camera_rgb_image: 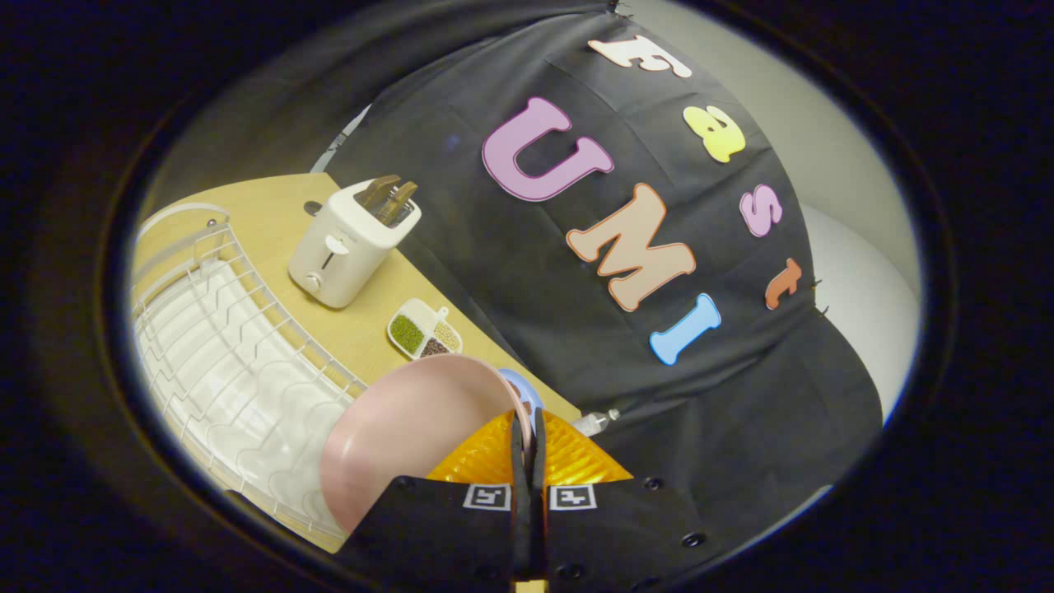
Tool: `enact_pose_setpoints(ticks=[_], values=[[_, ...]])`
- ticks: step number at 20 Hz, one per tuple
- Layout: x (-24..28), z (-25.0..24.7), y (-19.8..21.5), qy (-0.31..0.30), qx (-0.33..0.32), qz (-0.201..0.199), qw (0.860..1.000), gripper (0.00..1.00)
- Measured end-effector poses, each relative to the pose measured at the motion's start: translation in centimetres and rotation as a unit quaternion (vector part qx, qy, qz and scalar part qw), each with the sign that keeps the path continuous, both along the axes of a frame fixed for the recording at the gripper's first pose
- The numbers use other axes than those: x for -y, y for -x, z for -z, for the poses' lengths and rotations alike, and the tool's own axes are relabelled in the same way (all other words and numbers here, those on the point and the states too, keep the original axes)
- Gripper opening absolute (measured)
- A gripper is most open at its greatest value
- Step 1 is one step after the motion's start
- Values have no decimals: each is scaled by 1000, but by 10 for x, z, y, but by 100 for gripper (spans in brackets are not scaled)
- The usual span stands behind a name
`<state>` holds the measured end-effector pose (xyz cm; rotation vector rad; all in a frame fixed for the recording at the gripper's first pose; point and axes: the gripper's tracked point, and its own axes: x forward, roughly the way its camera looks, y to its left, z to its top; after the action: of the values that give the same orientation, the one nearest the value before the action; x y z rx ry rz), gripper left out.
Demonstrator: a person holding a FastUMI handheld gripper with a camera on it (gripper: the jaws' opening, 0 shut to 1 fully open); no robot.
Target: Take the plate from the dish rack, then take the spoon from the basket and place it into the plate.
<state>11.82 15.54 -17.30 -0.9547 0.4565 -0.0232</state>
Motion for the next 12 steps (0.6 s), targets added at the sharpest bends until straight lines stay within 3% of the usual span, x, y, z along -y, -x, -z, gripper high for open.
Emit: enact_pose_setpoints(ticks=[12], values=[[63,-41,21,-89,32,36,995,3]])
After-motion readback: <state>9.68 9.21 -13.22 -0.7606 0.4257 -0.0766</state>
